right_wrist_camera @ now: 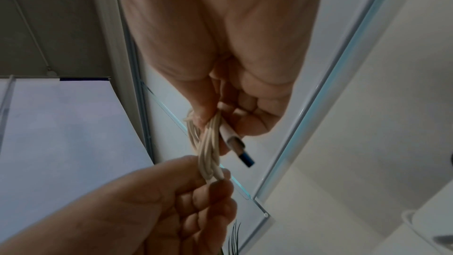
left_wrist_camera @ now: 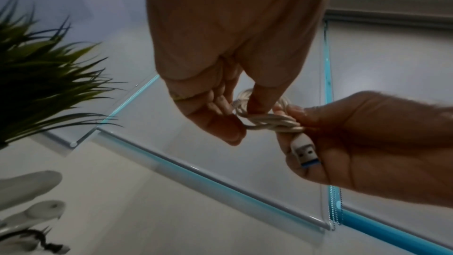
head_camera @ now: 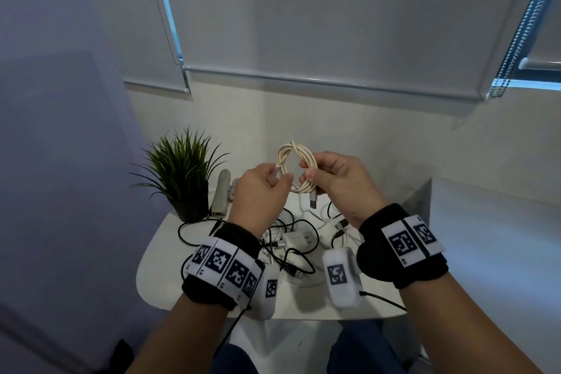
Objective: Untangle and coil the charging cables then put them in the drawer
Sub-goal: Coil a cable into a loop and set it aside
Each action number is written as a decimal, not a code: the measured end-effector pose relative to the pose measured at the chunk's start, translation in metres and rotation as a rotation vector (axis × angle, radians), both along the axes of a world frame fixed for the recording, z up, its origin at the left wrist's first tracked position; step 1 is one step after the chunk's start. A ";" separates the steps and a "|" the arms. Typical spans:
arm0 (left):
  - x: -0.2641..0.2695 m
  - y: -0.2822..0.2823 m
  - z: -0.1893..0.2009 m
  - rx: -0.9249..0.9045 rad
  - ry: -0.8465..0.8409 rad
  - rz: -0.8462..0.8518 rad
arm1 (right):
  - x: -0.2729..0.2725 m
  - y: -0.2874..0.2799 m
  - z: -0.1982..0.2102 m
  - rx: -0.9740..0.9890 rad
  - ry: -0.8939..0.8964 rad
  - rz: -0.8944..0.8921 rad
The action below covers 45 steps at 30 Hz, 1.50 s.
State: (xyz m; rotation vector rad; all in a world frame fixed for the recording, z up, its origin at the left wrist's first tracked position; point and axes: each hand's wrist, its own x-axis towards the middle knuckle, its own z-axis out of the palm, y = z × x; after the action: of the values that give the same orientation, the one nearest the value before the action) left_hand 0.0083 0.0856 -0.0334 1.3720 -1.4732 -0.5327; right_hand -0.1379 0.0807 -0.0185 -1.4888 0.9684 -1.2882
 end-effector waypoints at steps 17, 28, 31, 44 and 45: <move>0.018 0.001 -0.014 0.263 0.142 -0.126 | 0.007 -0.001 -0.007 -0.023 0.131 -0.047; 0.031 0.009 -0.008 0.274 0.077 -0.182 | 0.012 -0.001 -0.013 -0.071 0.240 -0.084; 0.041 0.006 -0.009 0.305 0.072 -0.290 | 0.010 -0.005 -0.014 -0.019 0.160 -0.101; 0.066 0.016 -0.005 0.180 0.242 -0.156 | 0.036 -0.004 -0.018 0.142 0.018 0.074; 0.069 0.019 -0.005 0.177 0.262 -0.148 | 0.041 -0.004 -0.019 0.163 -0.003 0.075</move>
State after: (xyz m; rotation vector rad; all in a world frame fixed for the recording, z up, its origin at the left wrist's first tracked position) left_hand 0.0772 0.1048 -0.0384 1.2775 -1.3426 -0.9205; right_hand -0.0972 0.0770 -0.0377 -1.3844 0.9826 -1.1306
